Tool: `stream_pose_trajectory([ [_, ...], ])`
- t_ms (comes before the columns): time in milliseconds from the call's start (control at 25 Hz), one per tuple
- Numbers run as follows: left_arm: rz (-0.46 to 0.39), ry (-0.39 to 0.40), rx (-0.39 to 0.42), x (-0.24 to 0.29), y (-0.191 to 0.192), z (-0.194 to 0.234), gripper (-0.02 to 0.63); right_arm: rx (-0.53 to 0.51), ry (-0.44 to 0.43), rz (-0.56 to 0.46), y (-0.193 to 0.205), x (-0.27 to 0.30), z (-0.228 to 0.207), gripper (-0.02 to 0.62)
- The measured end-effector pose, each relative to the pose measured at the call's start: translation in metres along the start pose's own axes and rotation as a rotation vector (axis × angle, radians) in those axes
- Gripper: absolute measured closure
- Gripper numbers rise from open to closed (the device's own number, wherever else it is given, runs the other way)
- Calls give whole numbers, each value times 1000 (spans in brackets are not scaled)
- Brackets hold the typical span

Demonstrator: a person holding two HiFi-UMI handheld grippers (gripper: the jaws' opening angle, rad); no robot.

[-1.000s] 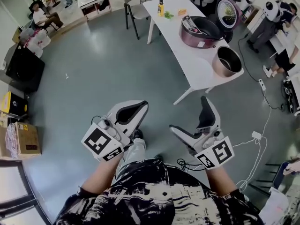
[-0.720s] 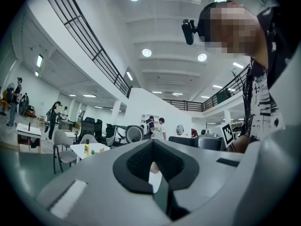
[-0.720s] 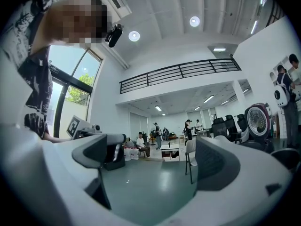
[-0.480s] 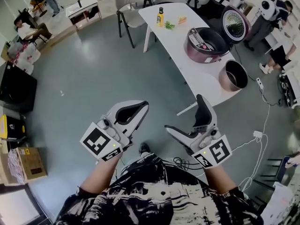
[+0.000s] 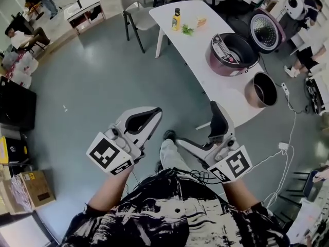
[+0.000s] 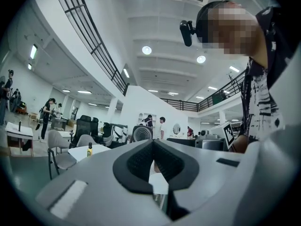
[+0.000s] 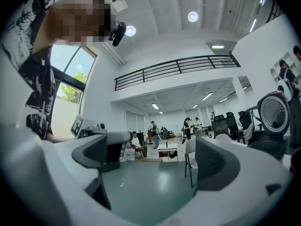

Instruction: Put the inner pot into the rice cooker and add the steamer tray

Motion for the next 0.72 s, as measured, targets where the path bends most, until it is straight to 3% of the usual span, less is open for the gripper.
stream_pose_trajectory([
  [320, 37, 18, 45, 81, -11, 104, 601, -6, -1, -44, 0, 82, -96, 58],
  [720, 61, 169, 76, 232, -49, 193, 601, -27, 45, -48, -23, 137, -220, 58],
])
Point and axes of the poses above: the fingertips, and each gripper's own axes: x forward along the fingers, z to its left, y out of its underside, the point moved 2 cm from there along -x, backward along the fingers, and after that the axes turned 8 degrees about z, right-handed, at the moved point
